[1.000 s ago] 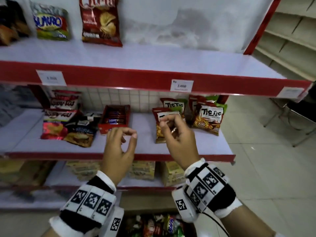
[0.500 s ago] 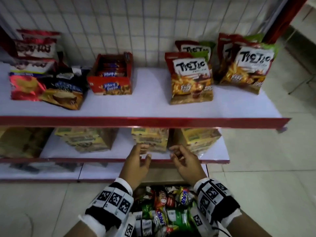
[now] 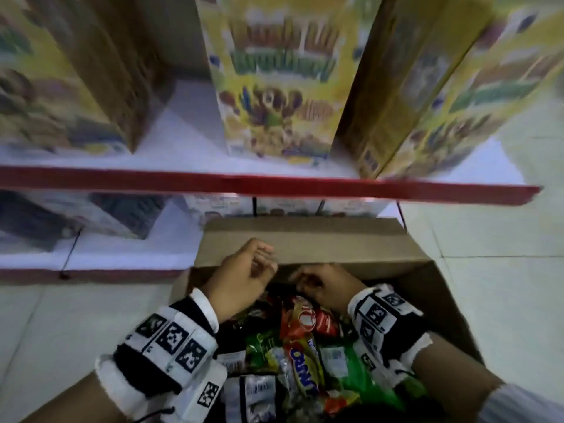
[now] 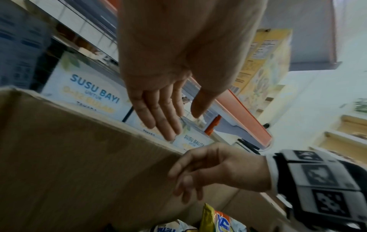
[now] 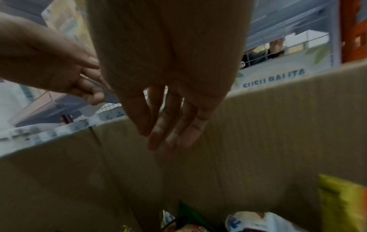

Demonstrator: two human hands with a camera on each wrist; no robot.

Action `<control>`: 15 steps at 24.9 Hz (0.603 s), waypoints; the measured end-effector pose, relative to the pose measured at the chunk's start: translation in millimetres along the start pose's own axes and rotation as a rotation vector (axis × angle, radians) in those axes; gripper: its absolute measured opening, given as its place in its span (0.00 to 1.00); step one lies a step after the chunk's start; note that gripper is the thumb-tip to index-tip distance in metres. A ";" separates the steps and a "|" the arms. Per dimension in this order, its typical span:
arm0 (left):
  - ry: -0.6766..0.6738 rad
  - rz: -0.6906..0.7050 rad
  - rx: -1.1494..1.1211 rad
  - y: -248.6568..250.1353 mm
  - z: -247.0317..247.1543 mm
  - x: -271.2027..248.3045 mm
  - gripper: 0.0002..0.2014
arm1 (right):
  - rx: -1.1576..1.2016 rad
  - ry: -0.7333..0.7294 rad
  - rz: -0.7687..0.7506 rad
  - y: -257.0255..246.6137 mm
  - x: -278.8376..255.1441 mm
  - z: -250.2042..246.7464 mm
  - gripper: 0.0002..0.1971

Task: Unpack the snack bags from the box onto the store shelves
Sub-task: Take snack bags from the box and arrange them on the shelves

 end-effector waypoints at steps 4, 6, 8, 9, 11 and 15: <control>0.001 0.070 0.100 -35.4 15.4 5.3 0.06 | -0.071 -0.185 -0.096 11.1 37.7 49.2 0.14; 0.018 0.078 0.097 -41.0 9.0 1.6 0.07 | -0.083 -0.327 -0.151 -2.2 45.9 74.6 0.14; 0.018 0.047 0.024 -47.9 0.0 -4.0 0.07 | -0.223 -0.450 -0.193 -15.7 55.4 104.1 0.17; 0.020 0.018 -0.023 -49.9 -5.4 -7.7 0.06 | -0.297 -0.481 -0.202 -21.2 58.8 118.6 0.20; 0.074 -0.009 -0.038 -51.0 -18.4 -17.0 0.05 | -0.416 -0.482 -0.205 -30.0 60.1 138.7 0.24; 0.268 0.033 -0.051 -50.8 -38.4 -36.9 0.05 | -0.321 -0.376 -0.190 -41.3 41.1 129.0 0.18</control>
Point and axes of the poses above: each hand's wrist, its own x-axis towards the middle knuckle, its own z-axis out of the palm, y = z × x, the point moved 1 cm from there along x, towards the middle knuckle, and after that the axes turned 4 degrees about x, right-handed, at the moved point
